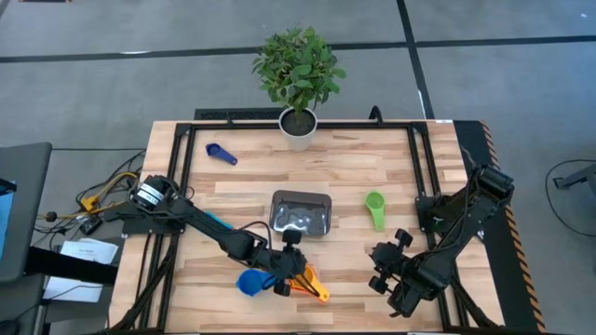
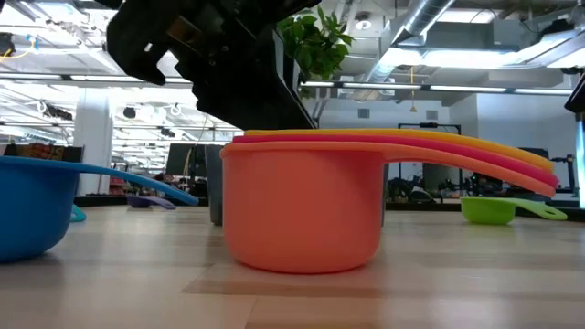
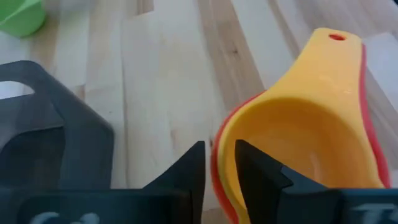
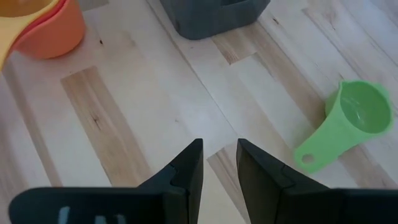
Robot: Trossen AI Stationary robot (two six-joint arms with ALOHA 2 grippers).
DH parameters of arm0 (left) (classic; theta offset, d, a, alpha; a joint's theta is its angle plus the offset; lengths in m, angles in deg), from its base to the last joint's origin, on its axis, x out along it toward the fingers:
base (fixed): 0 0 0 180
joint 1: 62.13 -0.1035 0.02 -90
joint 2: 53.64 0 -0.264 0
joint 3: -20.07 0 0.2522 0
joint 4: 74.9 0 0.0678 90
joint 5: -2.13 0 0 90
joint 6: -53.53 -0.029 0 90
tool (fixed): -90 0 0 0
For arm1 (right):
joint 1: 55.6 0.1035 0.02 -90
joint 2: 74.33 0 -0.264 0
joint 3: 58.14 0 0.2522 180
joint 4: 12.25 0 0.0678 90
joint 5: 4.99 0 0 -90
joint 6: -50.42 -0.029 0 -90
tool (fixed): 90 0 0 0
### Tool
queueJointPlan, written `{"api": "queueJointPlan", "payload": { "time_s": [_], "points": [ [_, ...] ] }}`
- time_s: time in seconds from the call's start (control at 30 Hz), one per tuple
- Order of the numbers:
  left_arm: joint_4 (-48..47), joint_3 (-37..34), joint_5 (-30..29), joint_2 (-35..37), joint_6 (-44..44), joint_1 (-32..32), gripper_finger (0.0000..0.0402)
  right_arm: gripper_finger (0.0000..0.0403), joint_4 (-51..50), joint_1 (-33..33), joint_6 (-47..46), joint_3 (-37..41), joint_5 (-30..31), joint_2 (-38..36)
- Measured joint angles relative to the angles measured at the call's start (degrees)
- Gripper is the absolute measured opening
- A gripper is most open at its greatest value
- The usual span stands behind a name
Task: Nest measuring cups in basket
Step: Remove the yellow measuring cup from the red measuring cup
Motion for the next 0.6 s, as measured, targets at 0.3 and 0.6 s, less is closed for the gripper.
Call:
{"api": "queueJointPlan", "payload": {
  "time_s": [0.3, 0.6],
  "points": [
    [-0.5, 0.0, -0.8, 0.0, -0.4, 0.0, 0.0006, 0.012, -0.5, 0.0, 0.0, 0.0, 0.0, 0.0],
    [0.9, 0.0, -1.5, 1.0, -2.0, 0.0, 0.0003, 0.012, -0.5, 0.0, -0.1, 0.0, 0.0, 0.0]
  ]
}}
